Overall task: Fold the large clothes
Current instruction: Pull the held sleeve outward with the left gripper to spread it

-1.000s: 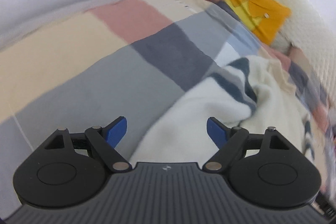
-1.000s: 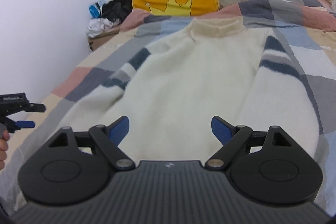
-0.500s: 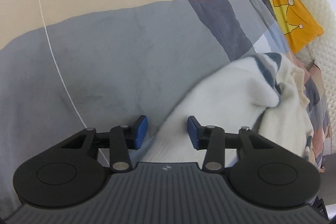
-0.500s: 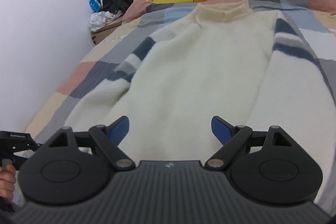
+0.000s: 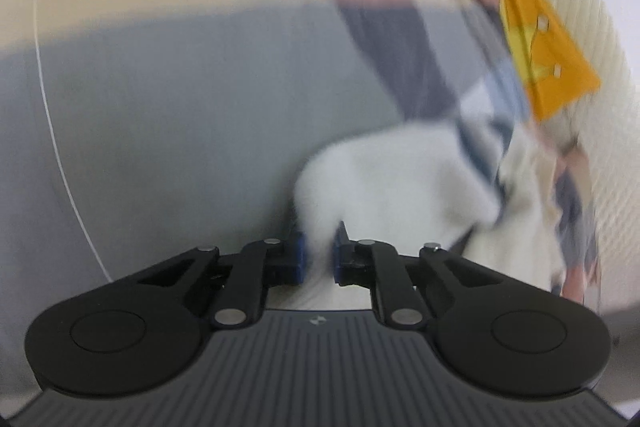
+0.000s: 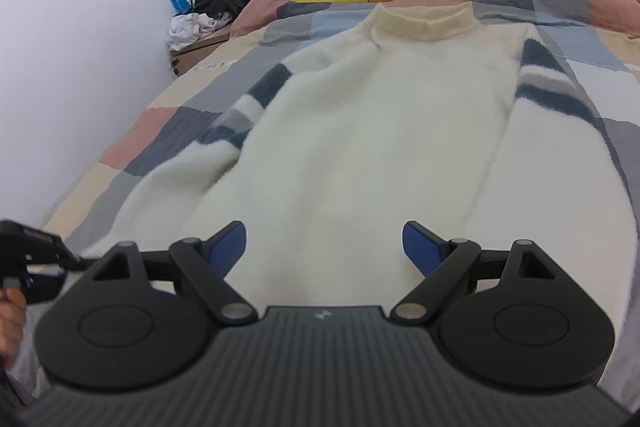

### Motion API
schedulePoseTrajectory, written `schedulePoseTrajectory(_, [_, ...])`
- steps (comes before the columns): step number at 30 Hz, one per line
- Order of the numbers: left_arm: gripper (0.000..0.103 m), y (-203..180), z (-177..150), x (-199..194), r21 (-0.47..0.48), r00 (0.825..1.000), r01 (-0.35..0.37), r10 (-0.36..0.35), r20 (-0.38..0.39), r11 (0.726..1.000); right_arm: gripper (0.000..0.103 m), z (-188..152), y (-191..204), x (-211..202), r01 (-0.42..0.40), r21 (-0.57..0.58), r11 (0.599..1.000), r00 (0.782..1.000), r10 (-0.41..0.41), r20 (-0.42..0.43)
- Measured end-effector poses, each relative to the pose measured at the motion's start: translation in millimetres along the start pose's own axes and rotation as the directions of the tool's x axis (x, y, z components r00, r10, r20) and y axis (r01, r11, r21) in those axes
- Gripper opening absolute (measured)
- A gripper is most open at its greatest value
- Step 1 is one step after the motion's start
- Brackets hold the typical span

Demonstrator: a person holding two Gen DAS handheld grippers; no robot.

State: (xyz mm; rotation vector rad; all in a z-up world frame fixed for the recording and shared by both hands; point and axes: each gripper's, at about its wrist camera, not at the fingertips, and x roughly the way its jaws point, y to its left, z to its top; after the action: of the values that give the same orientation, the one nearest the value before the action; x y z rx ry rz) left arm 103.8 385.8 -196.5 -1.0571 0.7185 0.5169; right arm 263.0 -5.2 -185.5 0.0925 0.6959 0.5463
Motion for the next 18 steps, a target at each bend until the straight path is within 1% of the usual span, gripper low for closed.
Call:
schedulePoseTrajectory(3, [0.014,-11.2,35.8,-13.9,0.032,0.994,-0.022,0.018,0.105,0.999,0.087,1.2,-0.9,-0.9,-0.005,0.001,1.000,1.000,0.005,0.012])
schedulePoseTrajectory(4, [0.014,-17.1,53.4,-16.6,0.052,0.990,-0.033,0.025,0.135,0.998,0.087,2.2,-1.9,-0.6,-0.011,-0.001,1.000,1.000,0.011,0.017])
schedulePoseTrajectory(7, [0.014,-35.7,107.8,-19.1,0.064,0.978,-0.057,0.043,0.202,0.996,0.087,5.0,-1.8,1.0,-0.018,-0.024,1.000,0.999,0.019,0.039])
schedulePoseTrajectory(9, [0.014,-50.5,144.9,-20.2,0.078,0.966,-0.078,0.056,0.253,0.994,0.087,8.0,-3.0,3.9,-0.013,-0.034,0.999,0.999,0.015,0.048])
schedulePoseTrajectory(12, [0.013,-78.5,197.7,-22.2,0.108,0.941,-0.103,0.062,0.333,0.989,0.087,11.8,-6.6,9.6,-0.015,-0.030,0.999,0.998,0.016,0.056])
schedulePoseTrajectory(15, [0.013,-104.5,254.5,-22.1,0.111,0.923,-0.093,0.043,0.382,0.989,0.087,14.6,-8.5,17.6,0.000,-0.038,0.999,0.999,0.002,0.054])
schedulePoseTrajectory(18, [0.013,-128.4,302.6,-17.0,0.159,0.902,-0.118,0.038,0.430,0.980,0.087,16.7,-9.9,26.1,0.007,-0.040,0.999,0.999,-0.005,0.049])
